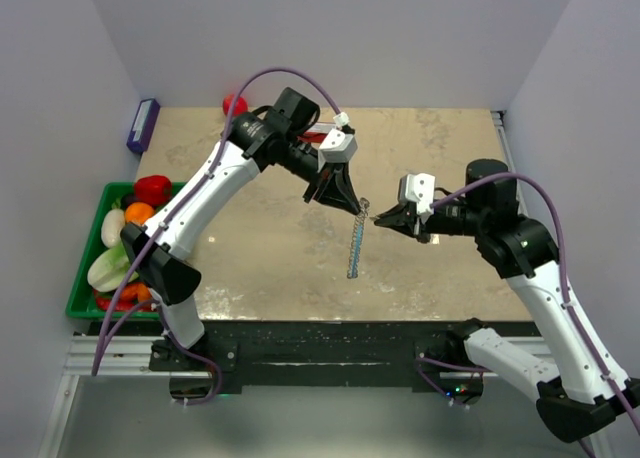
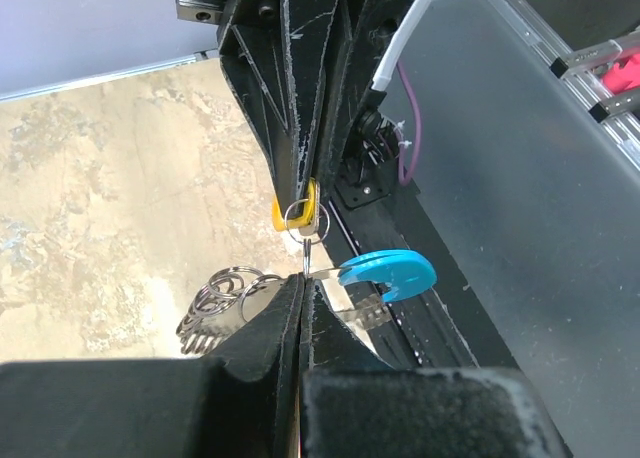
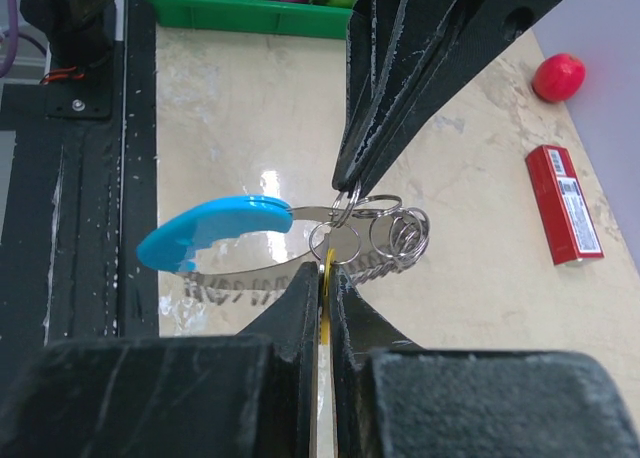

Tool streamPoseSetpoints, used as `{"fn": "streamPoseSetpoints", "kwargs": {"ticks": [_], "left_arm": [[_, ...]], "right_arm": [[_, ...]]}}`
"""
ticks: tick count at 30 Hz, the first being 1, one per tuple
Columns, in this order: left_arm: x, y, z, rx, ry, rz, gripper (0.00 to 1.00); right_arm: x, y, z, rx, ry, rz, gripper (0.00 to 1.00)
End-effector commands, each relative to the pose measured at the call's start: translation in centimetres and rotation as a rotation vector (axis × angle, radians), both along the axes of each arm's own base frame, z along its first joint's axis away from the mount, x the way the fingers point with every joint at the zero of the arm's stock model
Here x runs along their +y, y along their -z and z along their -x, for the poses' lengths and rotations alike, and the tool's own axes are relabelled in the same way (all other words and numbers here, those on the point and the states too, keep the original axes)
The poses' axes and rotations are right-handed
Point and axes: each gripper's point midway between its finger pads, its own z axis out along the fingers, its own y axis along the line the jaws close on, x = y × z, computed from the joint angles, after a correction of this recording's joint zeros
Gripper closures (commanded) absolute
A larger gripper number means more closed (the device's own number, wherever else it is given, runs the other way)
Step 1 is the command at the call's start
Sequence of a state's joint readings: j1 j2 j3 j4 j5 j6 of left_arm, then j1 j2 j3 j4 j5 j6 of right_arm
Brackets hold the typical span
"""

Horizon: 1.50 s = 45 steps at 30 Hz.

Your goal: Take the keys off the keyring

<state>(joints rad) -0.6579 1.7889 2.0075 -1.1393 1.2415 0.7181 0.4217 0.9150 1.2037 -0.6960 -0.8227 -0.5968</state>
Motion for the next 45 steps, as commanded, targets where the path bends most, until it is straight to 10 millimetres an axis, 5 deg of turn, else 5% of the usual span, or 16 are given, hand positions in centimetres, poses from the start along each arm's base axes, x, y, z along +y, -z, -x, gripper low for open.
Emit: {"fn": "streamPoseSetpoints", "kwargs": {"ticks": [1, 9, 22, 35, 45], "left_arm": [[0.8, -2.2, 0.1, -0.040, -0.030, 0.035, 1.00], [1.3, -3.7, 1.3, -0.044, 0.013, 0.077, 1.00], [1.0, -3.6, 0.9, -0.033, 0.009, 0.078, 1.00], [0.6, -3.1, 1.0, -0.014, 0.025, 0.073, 1.00], [0.5, -3.0, 0.5, -0.045, -0.006, 0.057, 1.00]], "right_arm": [[-0.1, -0.7, 0.7, -0.008, -0.022, -0.007, 1.00], [-0.3, 2.6, -0.1, 0.022, 0.006, 0.033, 1.00], [0.5, 4.9, -0.1, 0.075, -0.032, 0.032, 1.00], [2.2, 4.2, -1.0, 0.077, -0.054, 0.000, 1.00], [1.8, 3.6, 0.5, 0.054, -0.084, 0.015, 1.00]]}}
